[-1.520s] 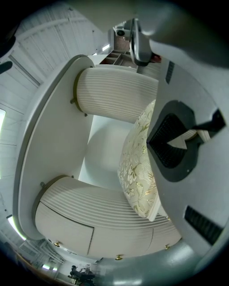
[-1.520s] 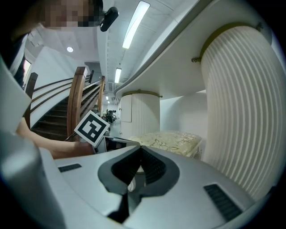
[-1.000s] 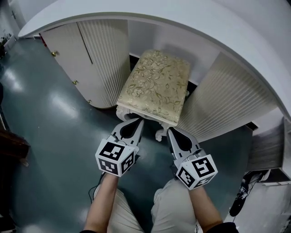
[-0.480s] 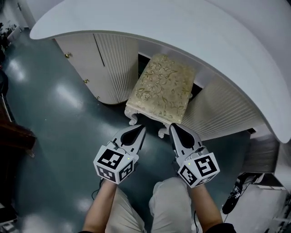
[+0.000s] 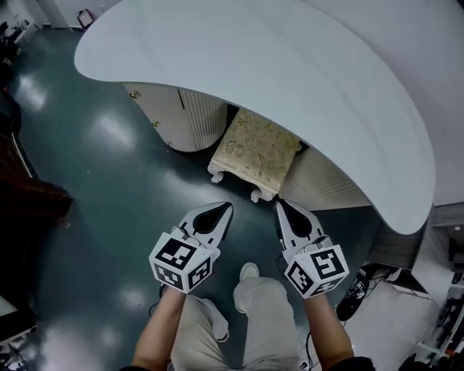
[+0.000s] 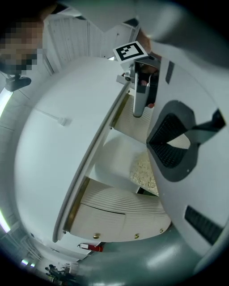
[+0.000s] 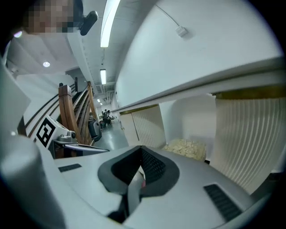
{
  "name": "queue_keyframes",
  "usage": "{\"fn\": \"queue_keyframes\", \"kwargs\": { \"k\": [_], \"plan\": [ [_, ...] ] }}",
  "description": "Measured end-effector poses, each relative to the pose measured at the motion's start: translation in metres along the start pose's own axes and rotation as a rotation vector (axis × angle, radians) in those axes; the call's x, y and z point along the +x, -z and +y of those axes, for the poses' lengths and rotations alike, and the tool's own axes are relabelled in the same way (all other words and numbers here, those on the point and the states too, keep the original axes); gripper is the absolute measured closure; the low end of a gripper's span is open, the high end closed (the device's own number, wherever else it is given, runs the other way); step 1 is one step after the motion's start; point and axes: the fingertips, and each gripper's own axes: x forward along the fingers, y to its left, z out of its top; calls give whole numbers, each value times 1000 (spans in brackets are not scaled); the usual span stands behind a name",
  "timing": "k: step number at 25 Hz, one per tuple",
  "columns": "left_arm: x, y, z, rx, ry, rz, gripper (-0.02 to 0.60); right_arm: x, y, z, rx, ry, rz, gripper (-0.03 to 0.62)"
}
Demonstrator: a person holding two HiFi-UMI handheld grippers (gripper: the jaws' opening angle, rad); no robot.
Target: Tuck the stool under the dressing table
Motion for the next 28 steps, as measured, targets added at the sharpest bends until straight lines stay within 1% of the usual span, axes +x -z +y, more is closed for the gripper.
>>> {"fn": "queue_keyframes", "kwargs": {
  "k": [6,11,13,17,19,24,28],
  "plan": [
    [-33,-65,-34,-7,-10,6,572,-28,-66,23,38,-6,19,583],
    [-62,-107,-54,-42,-45,14,572,-47,-112,43,49,-25,43,585],
    [-73,-121,-60,-64,-65,21,572,-54,-130,48,61,-29,47,583],
    [-106,-146,-72,-145,-102,9,572,-71,-159,58,94,-19,58,583],
    [-121,-153,-78,-163,-111,8,572,-77,-171,66,95,-23,54,583],
    [-140,-176,-102,-139,-97,21,572,-88,-197,80,94,-40,52,583],
    [-162,-202,-116,-132,-110,-20,574,-103,-218,97,65,-59,42,583]
  ]
}}
